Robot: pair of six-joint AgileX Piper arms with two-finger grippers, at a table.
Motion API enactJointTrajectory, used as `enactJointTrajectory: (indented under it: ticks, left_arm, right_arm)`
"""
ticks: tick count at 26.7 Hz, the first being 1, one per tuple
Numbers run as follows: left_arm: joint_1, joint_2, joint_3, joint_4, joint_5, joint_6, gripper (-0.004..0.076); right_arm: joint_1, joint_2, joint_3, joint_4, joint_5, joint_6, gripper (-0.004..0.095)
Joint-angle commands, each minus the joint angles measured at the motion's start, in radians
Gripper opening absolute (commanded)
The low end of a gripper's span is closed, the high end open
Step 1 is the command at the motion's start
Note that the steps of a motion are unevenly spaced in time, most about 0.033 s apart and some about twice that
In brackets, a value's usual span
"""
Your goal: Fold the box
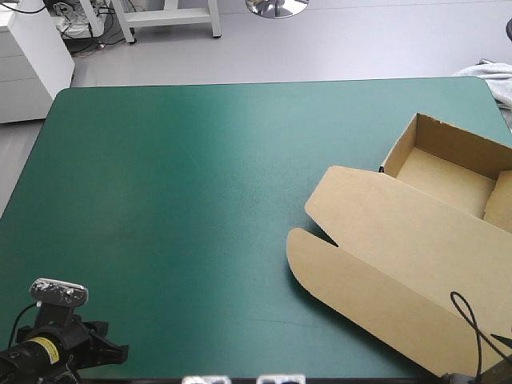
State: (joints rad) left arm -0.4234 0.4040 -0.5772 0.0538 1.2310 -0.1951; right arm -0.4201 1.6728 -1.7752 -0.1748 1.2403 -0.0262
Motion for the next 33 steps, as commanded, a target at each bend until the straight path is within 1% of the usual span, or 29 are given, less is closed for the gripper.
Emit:
enactJointTrajectory:
  ticks: [1, 5, 9, 13, 16, 18, 19, 22, 25, 26, 28, 30, 33]
  left_arm:
    - [-0.004, 0.007, -0.025, 0.008, -0.055, -0.002, 0.0021]
    - [-0.004, 0.007, -0.025, 0.014, -0.090, 0.001, 0.0020]
    - [-0.004, 0.007, -0.025, 0.016, -0.100, 0.001, 0.0020]
    - [-0.004, -0.013, -0.025, 0.016, -0.128, 0.001, 0.0020]
    - [-0.004, -0.061, -0.025, 0.016, -0.135, 0.001, 0.0020]
    - [-0.004, -0.094, -0.025, 0.016, -0.131, 0.001, 0.0020]
    - [-0.004, -0.119, -0.025, 0.016, -0.131, 0.001, 0.0020]
    - [-0.004, -0.175, -0.025, 0.016, -0.129, 0.001, 0.0020]
    - [-0.004, -0.215, -0.025, 0.014, -0.104, 0.003, 0.0020]
    - [-0.004, -0.234, -0.025, 0.007, -0.083, 0.045, 0.0020]
    - [-0.004, -0.250, -0.025, 0.000, -0.071, 0.077, 0.0020]
    - [-0.004, -0.251, -0.025, 0.000, -0.071, 0.079, 0.0020]
    - [-0.004, -0.251, -0.025, -0.003, -0.078, 0.109, 0.0020]
  right_arm:
    - [-0.005, -0.108, -0.033, 0.047, 0.013, -0.010, 0.0423]
    - [-0.005, -0.181, -0.025, 0.175, 0.013, -0.024, 0.0351]
    - [-0.005, -0.270, 0.025, 0.287, 0.013, -0.056, 0.0269]
    - [-0.005, -0.379, 0.138, 0.345, 0.013, -0.083, 0.0175]
    - [0.002, -0.471, 0.253, 0.404, 0.004, -0.112, 0.0139]
    - [0.026, -0.519, 0.319, 0.411, -0.010, -0.126, 0.0140]
    - [0.051, -0.556, 0.369, 0.411, -0.018, -0.147, 0.0140]
    - [0.129, -0.639, 0.478, 0.401, -0.025, -0.149, 0.0134]
    - [0.209, -0.730, 0.576, 0.399, -0.023, -0.179, 0.0118]
    - [0.259, -0.787, 0.636, 0.399, -0.022, -0.190, 0.0118]
    - [0.315, -0.876, 0.703, 0.399, -0.022, -0.190, 0.0118]
    - [0.348, -0.959, 0.761, 0.399, -0.022, -0.190, 0.0116]
    - [0.356, -1.065, 0.837, 0.399, -0.022, -0.190, 0.0116]
